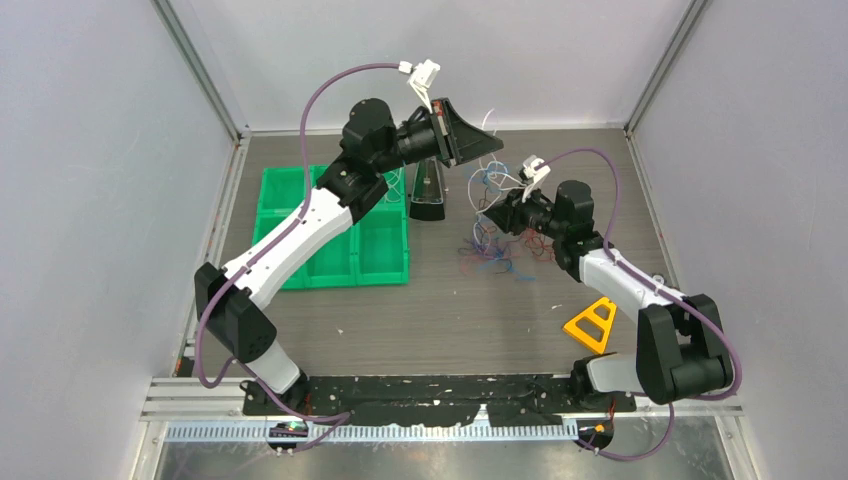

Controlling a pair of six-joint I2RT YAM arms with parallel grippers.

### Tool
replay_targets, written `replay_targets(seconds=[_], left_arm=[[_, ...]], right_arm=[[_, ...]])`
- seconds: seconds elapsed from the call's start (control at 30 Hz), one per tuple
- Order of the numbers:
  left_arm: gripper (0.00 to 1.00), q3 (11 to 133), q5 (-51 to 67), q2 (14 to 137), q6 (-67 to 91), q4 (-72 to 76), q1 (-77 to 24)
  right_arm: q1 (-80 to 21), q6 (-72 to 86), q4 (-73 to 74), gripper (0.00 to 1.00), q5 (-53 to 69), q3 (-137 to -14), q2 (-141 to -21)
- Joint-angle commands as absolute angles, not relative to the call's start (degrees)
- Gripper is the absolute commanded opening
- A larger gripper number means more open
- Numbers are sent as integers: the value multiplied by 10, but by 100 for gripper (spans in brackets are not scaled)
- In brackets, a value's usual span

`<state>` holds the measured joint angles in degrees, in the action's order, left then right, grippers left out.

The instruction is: Untangle the cables

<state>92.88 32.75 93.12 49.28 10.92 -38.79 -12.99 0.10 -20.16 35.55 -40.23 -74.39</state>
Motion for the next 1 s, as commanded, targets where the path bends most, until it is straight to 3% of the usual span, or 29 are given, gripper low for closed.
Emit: replay_targets(seconds=[0.0,0.07,0.13,0.37,0.6,0.67,0.7,0.73,0.77,0.8,0.9,0.97], left_arm=[[0,989,355,913,486,140,-369],[0,1020,363,909,464,118,-360],[0,1050,380,903,437,98,-351],[0,1171,399,882,259,-26,-340],[0,1252,396,892,244,-67,-317],[0,1223,399,885,260,-56,-318],[0,1207,397,882,271,-47,-318],[0,1194,392,879,281,-38,-319],[0,1184,386,878,289,-32,-319],[0,1177,379,877,295,-25,-319],[0,1168,358,876,300,-15,-321],[0,1170,348,879,301,-17,-322]], right_arm=[[-131,-23,-276,16,334,-415,-776],[-126,-55,-240,7,341,-409,-778],[-116,-88,-189,6,351,-402,-777],[-76,-195,6,5,335,-445,-769],[-25,-351,281,6,305,-533,-815],[-22,-362,337,21,337,-567,-811],[-21,-356,347,48,379,-575,-804],[-22,-314,336,60,401,-582,-776],[-23,-278,270,89,439,-577,-756],[-31,-196,224,97,457,-551,-713],[-78,-56,-23,95,445,-478,-637],[-128,-11,-80,95,423,-471,-613]])
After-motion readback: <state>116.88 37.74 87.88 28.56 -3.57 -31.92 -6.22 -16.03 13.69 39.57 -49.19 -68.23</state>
